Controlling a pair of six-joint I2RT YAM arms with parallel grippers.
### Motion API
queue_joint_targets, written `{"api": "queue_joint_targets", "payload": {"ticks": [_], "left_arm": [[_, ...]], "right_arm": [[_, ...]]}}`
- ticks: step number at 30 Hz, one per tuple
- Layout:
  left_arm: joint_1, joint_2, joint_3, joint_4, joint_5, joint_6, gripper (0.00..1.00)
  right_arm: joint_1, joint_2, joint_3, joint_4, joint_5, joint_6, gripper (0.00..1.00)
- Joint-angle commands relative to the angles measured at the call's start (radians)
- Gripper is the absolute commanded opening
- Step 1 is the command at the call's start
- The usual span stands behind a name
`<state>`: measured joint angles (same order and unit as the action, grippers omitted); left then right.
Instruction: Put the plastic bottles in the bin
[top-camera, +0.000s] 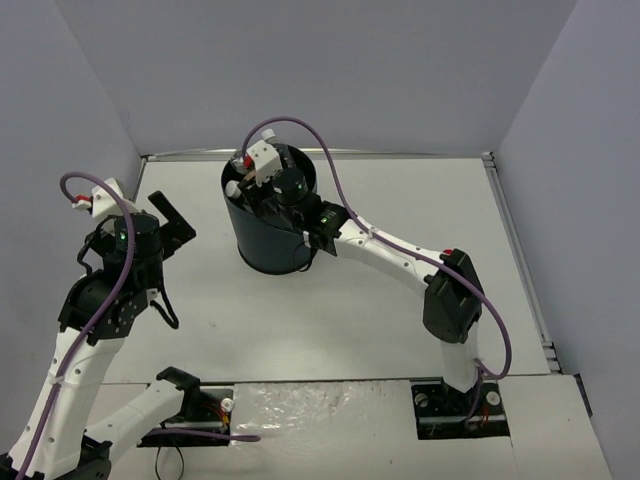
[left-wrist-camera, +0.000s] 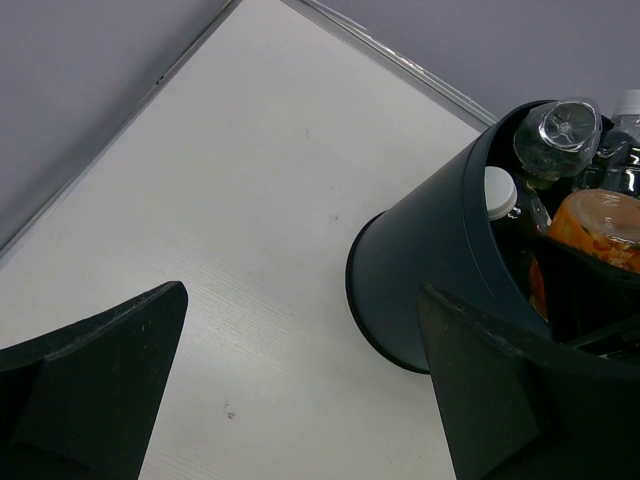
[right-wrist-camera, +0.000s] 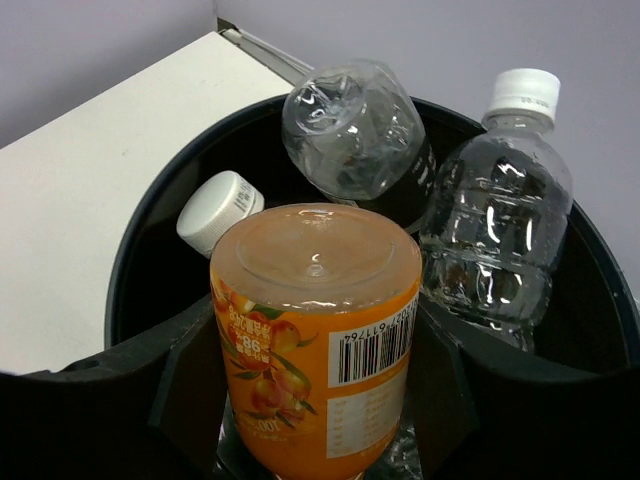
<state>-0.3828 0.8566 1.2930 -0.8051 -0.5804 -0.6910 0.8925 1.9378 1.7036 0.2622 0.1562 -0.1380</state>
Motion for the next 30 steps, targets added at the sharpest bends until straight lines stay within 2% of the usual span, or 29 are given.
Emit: {"api": "queue_joint_targets", "payload": {"ticks": [1, 6, 14, 17, 18, 20, 22, 24, 25, 27, 30], "left_arm": [[0.009, 0.005, 0.01, 0.028, -0.036, 0.0, 0.97], [0.009, 0.017, 0.018, 0.024, -0.02, -0.003, 0.97], [0.01, 0.021, 0.022, 0.026, -0.006, -0.002, 0.97], [0.009, 0.021, 0.022, 0.027, -0.005, -0.001, 0.97], [0.009, 0.021, 0.021, 0.028, -0.003, -0.001, 0.97], [0.01, 0.022, 0.012, 0.036, 0.008, 0.002, 0.97], [0.01, 0.022, 0.001, 0.046, 0.018, 0.008, 0.97], [0.011, 0.019, -0.026, 0.087, 0.026, 0.041, 0.97], [0.013, 0.021, -0.034, 0.098, 0.027, 0.044, 0.97], [0.016, 0.028, -0.042, 0.108, 0.021, 0.049, 0.97], [0.019, 0.038, -0.068, 0.144, 0.03, 0.037, 0.97]], "right_arm": [[-0.015, -0.073, -0.04, 0.036, 0.036, 0.04, 0.73], [-0.017, -0.106, -0.025, 0.019, 0.037, 0.056, 0.94], [-0.022, -0.168, 0.09, -0.043, 0.051, 0.04, 1.0], [-0.069, -0.238, 0.102, -0.088, 0.123, 0.121, 1.0], [-0.102, -0.249, 0.093, -0.104, 0.123, 0.154, 1.0], [-0.231, -0.384, 0.0, -0.143, 0.137, 0.272, 1.0], [-0.327, -0.468, -0.147, -0.179, 0.187, 0.321, 1.0], [-0.488, -0.574, -0.258, -0.282, 0.232, 0.371, 1.0], [-0.5, -0.582, -0.306, -0.335, 0.227, 0.397, 1.0], [-0.694, -0.646, -0.425, -0.449, 0.13, 0.465, 1.0], [-0.939, -0.65, -0.557, -0.546, -0.054, 0.476, 1.0]]}}
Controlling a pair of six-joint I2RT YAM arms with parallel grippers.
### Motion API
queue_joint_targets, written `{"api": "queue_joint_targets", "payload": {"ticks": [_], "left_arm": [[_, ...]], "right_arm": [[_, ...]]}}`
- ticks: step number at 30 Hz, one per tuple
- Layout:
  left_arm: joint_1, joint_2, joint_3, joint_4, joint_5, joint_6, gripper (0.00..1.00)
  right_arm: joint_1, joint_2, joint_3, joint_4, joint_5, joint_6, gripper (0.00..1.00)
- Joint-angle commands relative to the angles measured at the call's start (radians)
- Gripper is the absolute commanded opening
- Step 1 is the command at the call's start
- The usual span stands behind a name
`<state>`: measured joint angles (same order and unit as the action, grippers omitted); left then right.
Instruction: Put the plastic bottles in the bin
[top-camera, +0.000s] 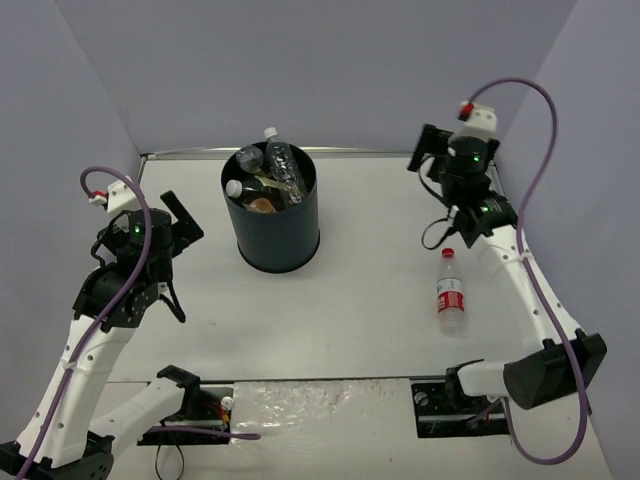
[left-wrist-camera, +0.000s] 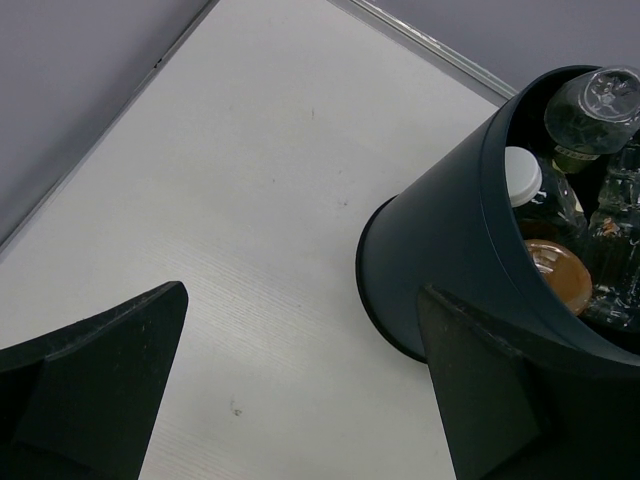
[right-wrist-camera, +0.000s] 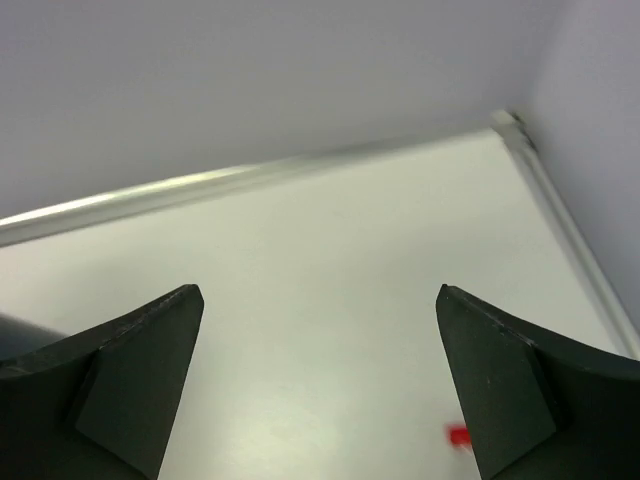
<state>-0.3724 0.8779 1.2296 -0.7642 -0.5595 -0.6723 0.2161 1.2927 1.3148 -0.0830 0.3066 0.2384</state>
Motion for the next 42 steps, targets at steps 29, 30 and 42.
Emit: {"api": "queue_joint_targets", "payload": {"ticks": [29, 30, 42], "left_arm": [[0.201, 0.053, -0.09, 0.117, 0.158, -0.013, 0.97], [0.205, 0.053, -0.088, 0.115, 0.159, -0.013, 0.97], [0.22, 0.018, -0.09, 0.095, 0.156, -0.021, 0.97]], "right_arm": [[-0.182, 0.19, -0.477, -0.121, -0.195, 0.147, 0.55], [-0.162, 0.182, -0.455, -0.125, -0.177, 0.15, 0.44], [0.377, 0.122, 0.222, 0.028, -0.136, -0.12, 0.21]]}}
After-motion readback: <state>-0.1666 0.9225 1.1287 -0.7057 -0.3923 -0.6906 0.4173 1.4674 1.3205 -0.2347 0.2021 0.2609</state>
